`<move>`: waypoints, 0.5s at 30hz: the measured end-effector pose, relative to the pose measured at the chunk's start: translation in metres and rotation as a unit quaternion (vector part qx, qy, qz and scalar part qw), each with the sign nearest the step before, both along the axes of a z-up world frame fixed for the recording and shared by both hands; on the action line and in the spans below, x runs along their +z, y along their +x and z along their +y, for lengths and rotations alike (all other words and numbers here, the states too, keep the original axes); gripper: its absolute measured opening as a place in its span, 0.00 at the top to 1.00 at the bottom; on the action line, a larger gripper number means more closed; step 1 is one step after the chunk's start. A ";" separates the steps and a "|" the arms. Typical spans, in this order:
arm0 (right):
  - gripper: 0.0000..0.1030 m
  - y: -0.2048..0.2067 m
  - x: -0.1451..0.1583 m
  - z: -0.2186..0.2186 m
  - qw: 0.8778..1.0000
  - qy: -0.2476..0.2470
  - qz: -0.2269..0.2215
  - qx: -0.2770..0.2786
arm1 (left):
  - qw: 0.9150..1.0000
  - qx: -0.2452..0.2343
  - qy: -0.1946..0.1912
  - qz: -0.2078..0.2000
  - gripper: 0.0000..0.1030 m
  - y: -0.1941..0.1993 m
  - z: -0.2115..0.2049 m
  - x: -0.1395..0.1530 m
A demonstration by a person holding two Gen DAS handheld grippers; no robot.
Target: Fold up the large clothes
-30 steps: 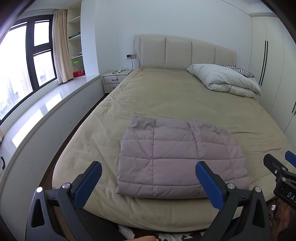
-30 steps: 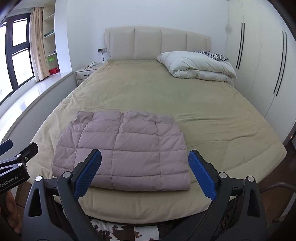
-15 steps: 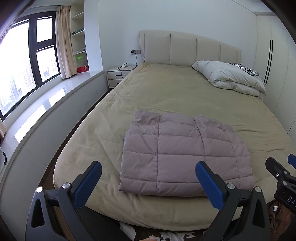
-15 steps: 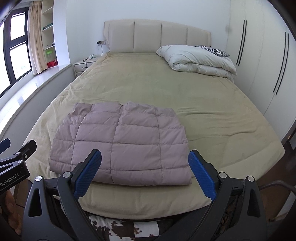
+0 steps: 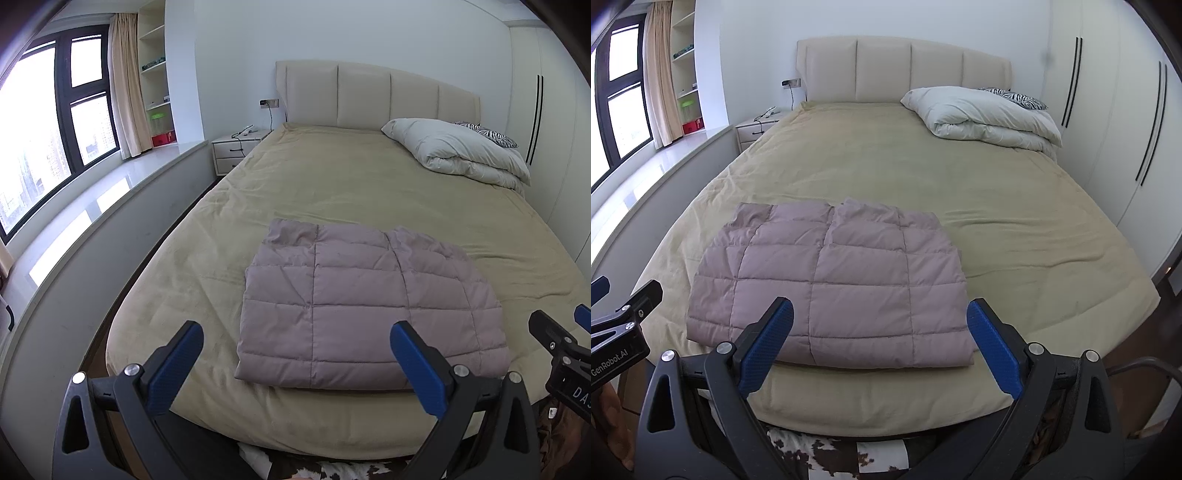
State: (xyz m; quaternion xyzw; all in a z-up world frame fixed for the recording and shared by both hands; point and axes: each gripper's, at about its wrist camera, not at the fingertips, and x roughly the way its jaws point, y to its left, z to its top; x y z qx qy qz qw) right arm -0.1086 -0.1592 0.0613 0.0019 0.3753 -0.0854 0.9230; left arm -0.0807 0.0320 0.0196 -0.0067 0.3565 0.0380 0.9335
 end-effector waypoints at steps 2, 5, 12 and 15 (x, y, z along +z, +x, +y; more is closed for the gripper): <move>0.07 0.000 0.000 -0.001 1.000 0.000 0.001 -0.001 | 1.000 -0.001 0.000 -0.001 0.00 0.000 -0.001 0.000; 0.07 0.002 0.000 -0.002 1.000 0.000 0.001 0.000 | 1.000 0.000 0.001 -0.002 0.00 -0.001 -0.001 0.001; 0.07 0.003 0.000 -0.004 1.000 0.000 0.003 0.002 | 1.000 0.000 0.001 -0.002 0.00 -0.001 -0.001 0.002; 0.07 0.003 -0.001 -0.004 1.000 0.000 0.003 0.001 | 1.000 0.001 0.002 -0.002 0.00 0.000 -0.002 0.002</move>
